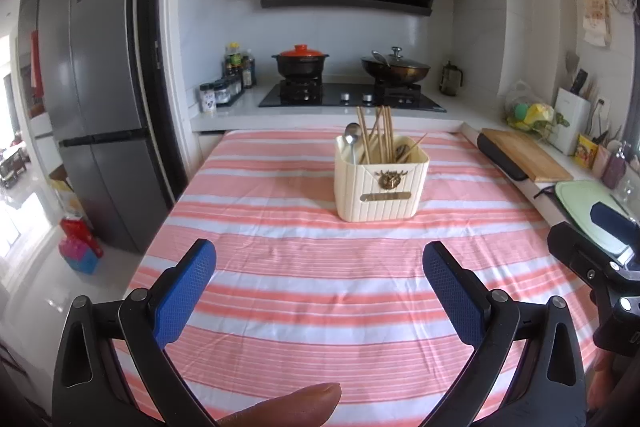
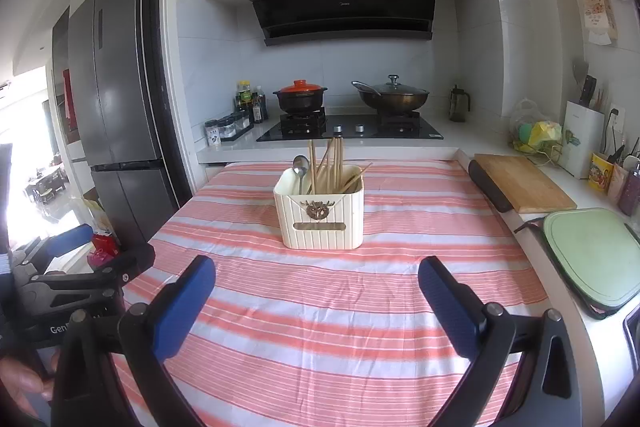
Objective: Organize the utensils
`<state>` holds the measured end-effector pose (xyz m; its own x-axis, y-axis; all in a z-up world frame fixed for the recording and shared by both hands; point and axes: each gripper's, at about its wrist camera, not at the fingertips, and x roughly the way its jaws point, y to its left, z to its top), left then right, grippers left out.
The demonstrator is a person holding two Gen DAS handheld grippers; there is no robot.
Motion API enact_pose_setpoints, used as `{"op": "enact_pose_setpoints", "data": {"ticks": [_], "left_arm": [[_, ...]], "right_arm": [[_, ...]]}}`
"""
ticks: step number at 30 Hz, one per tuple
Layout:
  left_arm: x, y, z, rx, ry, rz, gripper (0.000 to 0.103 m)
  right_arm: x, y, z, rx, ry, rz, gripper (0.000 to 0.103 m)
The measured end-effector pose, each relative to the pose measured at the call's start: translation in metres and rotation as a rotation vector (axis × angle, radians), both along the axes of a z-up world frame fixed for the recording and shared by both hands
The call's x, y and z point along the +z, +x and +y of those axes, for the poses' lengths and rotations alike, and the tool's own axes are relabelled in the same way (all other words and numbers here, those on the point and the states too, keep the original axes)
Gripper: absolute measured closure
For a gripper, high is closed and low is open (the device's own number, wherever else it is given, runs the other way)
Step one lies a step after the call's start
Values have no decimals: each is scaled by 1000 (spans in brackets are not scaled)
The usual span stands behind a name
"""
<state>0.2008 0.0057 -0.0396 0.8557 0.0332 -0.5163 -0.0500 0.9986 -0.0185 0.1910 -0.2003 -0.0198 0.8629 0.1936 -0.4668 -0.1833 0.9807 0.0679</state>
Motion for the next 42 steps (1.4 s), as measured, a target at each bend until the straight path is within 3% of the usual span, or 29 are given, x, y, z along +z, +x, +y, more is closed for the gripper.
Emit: {"op": "enact_pose_setpoints", "data": {"ticks": [42], "left_arm": [[2,-3,1,-1,20,-1,0]], "right_arm": [[1,-3,8,30,-17,4,0]]}}
